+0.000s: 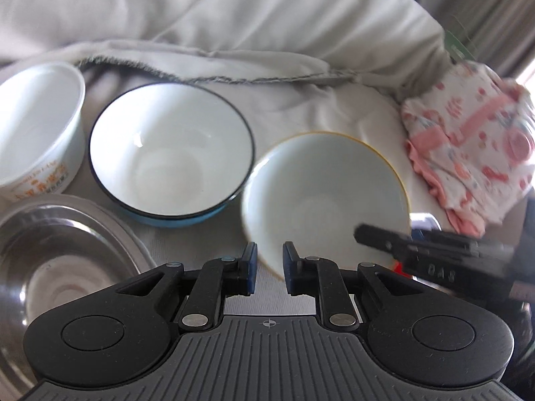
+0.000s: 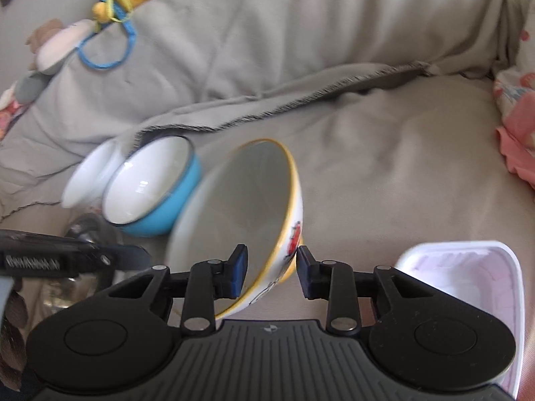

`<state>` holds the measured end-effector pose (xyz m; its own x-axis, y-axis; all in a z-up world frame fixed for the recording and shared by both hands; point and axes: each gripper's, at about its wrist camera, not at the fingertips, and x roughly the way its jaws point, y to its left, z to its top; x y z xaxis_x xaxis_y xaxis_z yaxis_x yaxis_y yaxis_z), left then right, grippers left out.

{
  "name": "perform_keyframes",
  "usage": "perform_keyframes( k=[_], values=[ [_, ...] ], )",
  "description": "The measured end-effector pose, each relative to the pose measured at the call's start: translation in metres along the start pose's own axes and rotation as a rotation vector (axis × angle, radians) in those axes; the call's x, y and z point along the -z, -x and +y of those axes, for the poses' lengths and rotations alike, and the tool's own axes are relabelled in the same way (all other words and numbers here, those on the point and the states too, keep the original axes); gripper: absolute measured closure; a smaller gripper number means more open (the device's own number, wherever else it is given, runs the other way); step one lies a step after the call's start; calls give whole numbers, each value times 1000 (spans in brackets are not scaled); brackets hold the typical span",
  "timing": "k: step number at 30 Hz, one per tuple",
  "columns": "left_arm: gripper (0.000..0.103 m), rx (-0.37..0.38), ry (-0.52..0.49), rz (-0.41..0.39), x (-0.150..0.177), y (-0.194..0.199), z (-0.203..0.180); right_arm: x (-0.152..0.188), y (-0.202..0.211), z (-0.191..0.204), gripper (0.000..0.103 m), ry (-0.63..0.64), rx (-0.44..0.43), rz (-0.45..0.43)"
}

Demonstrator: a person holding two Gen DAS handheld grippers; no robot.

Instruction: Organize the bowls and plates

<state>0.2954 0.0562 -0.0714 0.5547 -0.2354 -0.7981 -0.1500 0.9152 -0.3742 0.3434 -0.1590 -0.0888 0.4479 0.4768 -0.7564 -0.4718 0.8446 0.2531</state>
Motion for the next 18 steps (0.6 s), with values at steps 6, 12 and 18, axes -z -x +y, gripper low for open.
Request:
perform_keyframes(
  k=[6, 12, 18],
  values=[
    [75, 21, 88, -30, -14, -29, 1, 7, -14, -23, 71, -40, 26, 46],
    [75, 24, 104, -1, -21, -65, -3, -1, -14, -38, 71, -76, 80, -33],
    [79, 85, 75, -10, -12, -61, -3, -3, -36, -42, 66, -183, -14, 19]
  ],
)
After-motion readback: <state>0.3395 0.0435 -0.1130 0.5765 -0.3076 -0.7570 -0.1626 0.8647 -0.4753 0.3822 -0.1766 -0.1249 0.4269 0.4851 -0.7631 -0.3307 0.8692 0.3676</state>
